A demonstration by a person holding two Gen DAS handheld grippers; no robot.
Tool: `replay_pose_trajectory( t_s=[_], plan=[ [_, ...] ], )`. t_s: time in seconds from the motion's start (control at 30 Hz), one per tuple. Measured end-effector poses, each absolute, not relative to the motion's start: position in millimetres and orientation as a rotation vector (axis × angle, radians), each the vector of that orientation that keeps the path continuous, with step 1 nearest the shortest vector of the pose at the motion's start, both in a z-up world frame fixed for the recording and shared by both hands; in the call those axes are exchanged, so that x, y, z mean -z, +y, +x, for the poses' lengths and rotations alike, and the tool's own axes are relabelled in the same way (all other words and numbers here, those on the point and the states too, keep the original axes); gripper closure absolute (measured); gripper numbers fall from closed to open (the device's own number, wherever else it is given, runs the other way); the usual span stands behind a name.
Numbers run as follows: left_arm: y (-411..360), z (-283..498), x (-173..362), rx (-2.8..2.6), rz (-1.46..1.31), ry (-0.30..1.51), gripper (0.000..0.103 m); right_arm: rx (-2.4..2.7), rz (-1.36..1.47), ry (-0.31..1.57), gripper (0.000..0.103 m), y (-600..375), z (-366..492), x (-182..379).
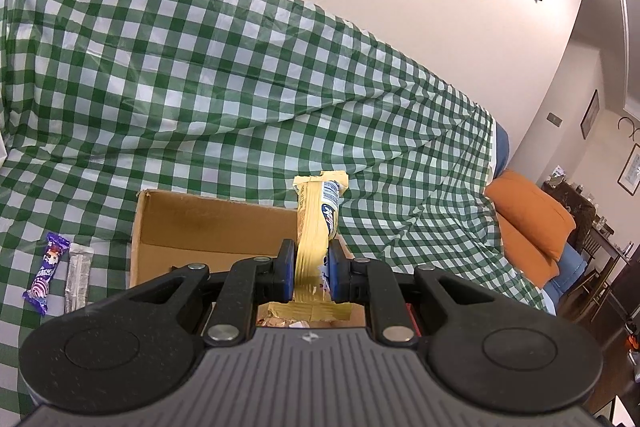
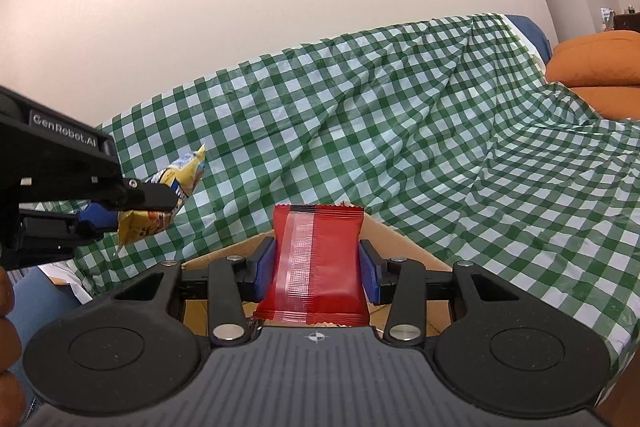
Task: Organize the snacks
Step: 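Lower the yellow bar and red pack into the box and open both grippers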
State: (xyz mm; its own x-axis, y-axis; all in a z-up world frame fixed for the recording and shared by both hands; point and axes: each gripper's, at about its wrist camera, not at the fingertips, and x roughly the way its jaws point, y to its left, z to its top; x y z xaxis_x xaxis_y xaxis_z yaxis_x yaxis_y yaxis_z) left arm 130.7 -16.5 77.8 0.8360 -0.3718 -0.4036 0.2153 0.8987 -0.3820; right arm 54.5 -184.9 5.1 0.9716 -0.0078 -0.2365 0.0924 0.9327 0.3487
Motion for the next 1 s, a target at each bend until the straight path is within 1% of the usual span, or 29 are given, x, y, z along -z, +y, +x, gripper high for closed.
replay_pose_trajectory(
  t_s=[0.57, 0.6, 0.63, 0.67, 0.7, 0.73, 1.0],
  plan=[
    [-15.3, 132.6, -82.6, 0.316, -0.340, 0.484, 0.085, 0.045, 0.361, 0.241, 0.057, -184.0, 56.1, -2.2],
    [-15.6, 132.6, -82.9, 0.308, -0.339, 0.486, 0.083, 0.044, 0.358, 0.244, 0.055, -183.6, 56.5, -2.9],
    [-15.4, 133.2, -82.8, 0.298, -0.340, 0.492, 0.072, 0.045, 0.347, 0.253, 0.053, -181.8, 58.0, -2.5],
    [-14.3, 133.5, -82.1, 0.290, -0.347, 0.496, 0.066, 0.056, 0.334, 0.265, 0.048, -179.8, 59.4, -2.6],
    [-13.0, 132.7, -81.5, 0.286, -0.353, 0.493, 0.062, 0.063, 0.323, 0.278, 0.033, -178.7, 61.0, -3.0],
    [-12.2, 131.6, -80.9, 0.282, -0.354, 0.490, 0.062, 0.074, 0.317, 0.283, 0.028, -177.8, 61.6, -2.8],
    [5.0, 115.3, -70.3, 0.234, -0.327, 0.460, 0.063, 0.067, 0.300, 0.281, 0.028, -175.1, 59.6, -1.9]
  ],
)
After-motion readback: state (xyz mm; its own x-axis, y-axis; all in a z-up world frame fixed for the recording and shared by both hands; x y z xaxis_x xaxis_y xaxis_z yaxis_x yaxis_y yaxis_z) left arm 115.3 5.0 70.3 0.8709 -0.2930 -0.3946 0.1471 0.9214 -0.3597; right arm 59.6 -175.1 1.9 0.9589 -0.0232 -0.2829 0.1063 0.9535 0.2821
